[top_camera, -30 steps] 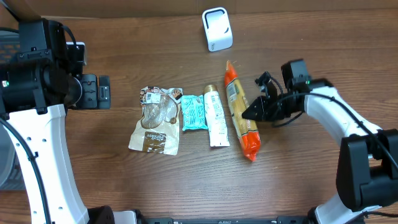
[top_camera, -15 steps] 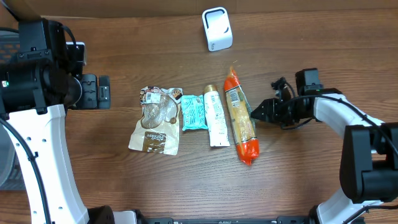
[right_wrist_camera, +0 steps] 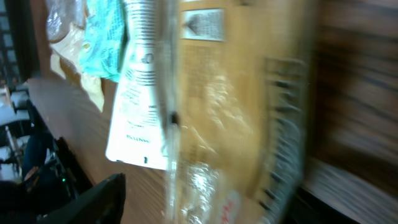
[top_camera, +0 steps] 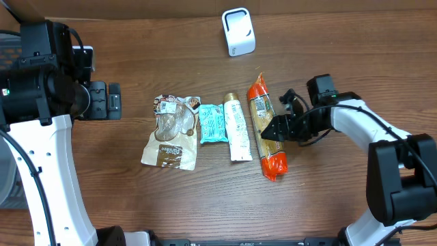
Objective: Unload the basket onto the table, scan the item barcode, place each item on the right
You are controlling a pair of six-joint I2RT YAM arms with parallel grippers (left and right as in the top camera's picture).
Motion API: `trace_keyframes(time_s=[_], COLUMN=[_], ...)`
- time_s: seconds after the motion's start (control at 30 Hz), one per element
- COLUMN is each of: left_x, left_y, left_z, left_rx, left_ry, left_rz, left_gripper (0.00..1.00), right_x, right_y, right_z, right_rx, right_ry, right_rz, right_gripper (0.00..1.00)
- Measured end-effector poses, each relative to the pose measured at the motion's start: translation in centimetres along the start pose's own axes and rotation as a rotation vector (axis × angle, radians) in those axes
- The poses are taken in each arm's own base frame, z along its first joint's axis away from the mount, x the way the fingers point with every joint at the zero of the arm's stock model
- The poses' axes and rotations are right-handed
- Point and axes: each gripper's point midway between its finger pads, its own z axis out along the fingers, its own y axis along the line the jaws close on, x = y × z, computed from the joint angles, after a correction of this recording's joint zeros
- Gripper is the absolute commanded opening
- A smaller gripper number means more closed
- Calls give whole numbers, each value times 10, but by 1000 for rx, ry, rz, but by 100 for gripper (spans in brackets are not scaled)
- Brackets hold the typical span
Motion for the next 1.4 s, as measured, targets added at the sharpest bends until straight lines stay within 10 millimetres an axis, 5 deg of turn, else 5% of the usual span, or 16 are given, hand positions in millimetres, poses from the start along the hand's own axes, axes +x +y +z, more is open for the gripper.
trace_keyframes(time_s=[0.2,0.53,0.77,0.9,1.1,1.17,1.4], left_x=[0,0,0,0,0,0,0], left_y=[0,0,0,0,0,0,0], left_z=[0,0,0,0,0,0,0], left_rx=[0,0,0,0,0,0,0], left_ry=[0,0,0,0,0,0,0], left_rz=[0,0,0,0,0,0,0], left_gripper=[100,99,100,100,100,100,100], right_x=[17,13,15,21,-11,-3,36], right_y=[9,-5,-2,8,83,108,143], right_z=[31,36,33,15,-46,-60,-66], right_rx=[45,130,131,174,71,-2,-213], right_ry=[50,3,22,71,-27,-26,96], right_rz=[-32,132,147,152,-52,-135,-257], right_gripper=[74,4,4,4,4,4,4])
